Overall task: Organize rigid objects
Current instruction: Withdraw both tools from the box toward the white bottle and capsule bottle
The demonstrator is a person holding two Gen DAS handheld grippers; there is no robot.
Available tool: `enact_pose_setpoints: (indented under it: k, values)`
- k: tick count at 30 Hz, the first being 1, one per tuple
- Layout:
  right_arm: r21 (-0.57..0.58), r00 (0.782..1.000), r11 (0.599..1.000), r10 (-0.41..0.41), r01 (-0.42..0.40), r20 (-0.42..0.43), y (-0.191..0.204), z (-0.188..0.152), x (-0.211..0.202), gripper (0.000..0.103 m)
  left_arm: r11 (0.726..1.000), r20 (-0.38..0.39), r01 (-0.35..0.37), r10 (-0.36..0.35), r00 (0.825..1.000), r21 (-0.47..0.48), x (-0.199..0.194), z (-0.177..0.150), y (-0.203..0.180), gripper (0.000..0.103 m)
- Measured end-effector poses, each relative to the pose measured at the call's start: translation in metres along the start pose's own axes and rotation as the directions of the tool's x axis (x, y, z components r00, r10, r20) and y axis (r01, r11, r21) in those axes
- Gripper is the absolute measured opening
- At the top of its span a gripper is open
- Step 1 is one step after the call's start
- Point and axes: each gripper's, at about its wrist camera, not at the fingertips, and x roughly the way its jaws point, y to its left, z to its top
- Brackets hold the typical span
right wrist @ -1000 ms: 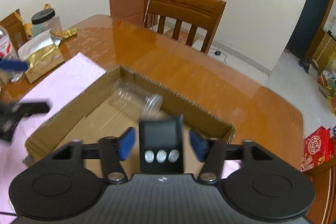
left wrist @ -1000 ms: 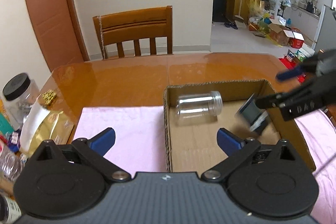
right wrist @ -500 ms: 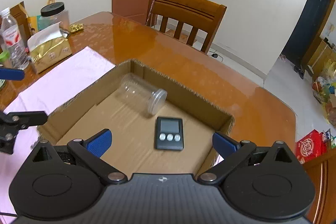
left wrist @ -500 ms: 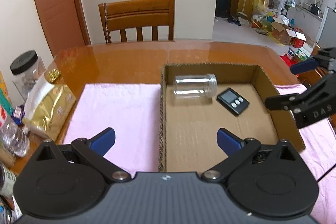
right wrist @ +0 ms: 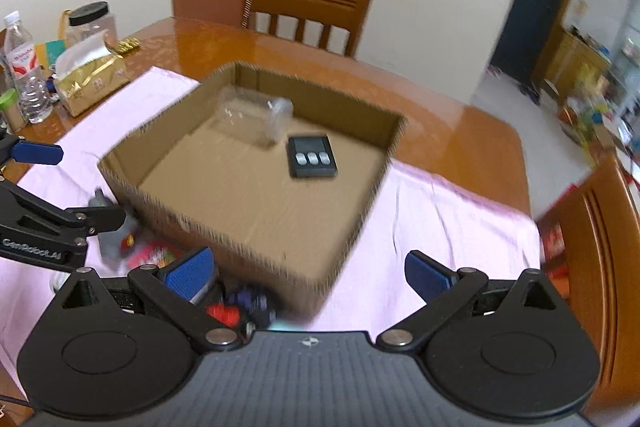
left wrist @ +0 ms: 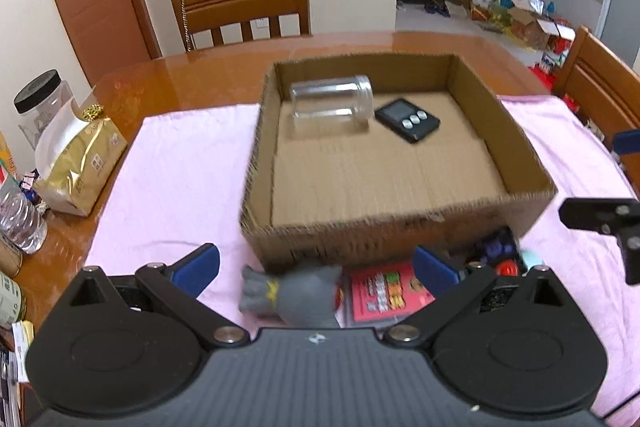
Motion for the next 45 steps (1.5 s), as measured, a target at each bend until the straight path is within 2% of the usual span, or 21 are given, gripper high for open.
enact_pose_setpoints:
  k: [4, 7, 13, 19, 25, 28, 33, 38, 40, 45]
  values:
    - [0.051, 0.999, 0.999, 0.009, -0.007, -0.03, -0.001, -0.019, -0.003, 0.103, 1.0, -0.023, 0.016, -0.015, 1.0, 0.001, 0.002, -0.013, -0.013, 0.102]
    - [0.074, 0.999, 0.997, 0.021, -0.017, -0.05, -0.001, -0.03, -0.003, 0.103, 1.0, -0.045, 0.0, -0.001, 0.999, -0.001, 0.006, -0.026, -0.018, 0.102]
    - [0.084, 0.997, 0.996, 0.04, -0.034, -0.063, -0.001, -0.037, -0.002, 0.103, 0.997, -0.09, 0.004, -0.011, 0.996, -0.073, -0.001, -0.05, -0.003, 0.102]
    - [0.072, 0.995, 0.995, 0.071, -0.066, -0.073, 0.004, -0.042, -0.001, 0.103, 0.995, -0.153, -0.048, 0.035, 0.988, -0.082, -0.011, -0.081, 0.008, 0.102]
    - [0.051, 0.991, 0.993, 0.107, -0.103, -0.085, 0.011, -0.051, -0.001, 0.103, 0.99, -0.222, -0.121, 0.101, 0.97, -0.077, -0.011, -0.105, 0.014, 0.102]
    - [0.048, 0.988, 0.991, 0.13, -0.126, -0.083, 0.011, -0.055, -0.004, 0.103, 0.989, -0.205, -0.126, 0.107, 0.973, -0.083, -0.017, -0.109, 0.014, 0.102]
    - [0.053, 0.982, 0.985, 0.17, -0.167, -0.076, 0.01, -0.064, -0.007, 0.103, 0.991, -0.163, -0.131, 0.125, 0.979, -0.028, -0.016, -0.104, 0.006, 0.102]
    - [0.081, 0.983, 0.984, 0.163, -0.156, -0.085, 0.017, -0.073, -0.011, 0.103, 0.996, -0.138, -0.079, 0.085, 0.987, 0.048, -0.011, -0.103, 0.007, 0.102]
    - [0.115, 0.983, 0.982, 0.16, -0.149, -0.088, 0.021, -0.077, -0.01, 0.103, 0.996, -0.139, -0.037, 0.048, 0.989, 0.075, -0.006, -0.103, 0.01, 0.102]
    - [0.195, 0.988, 0.975, 0.127, -0.108, -0.086, 0.043, -0.083, -0.004, 0.103, 0.986, -0.136, 0.034, -0.012, 0.991, 0.162, 0.002, -0.103, 0.022, 0.102]
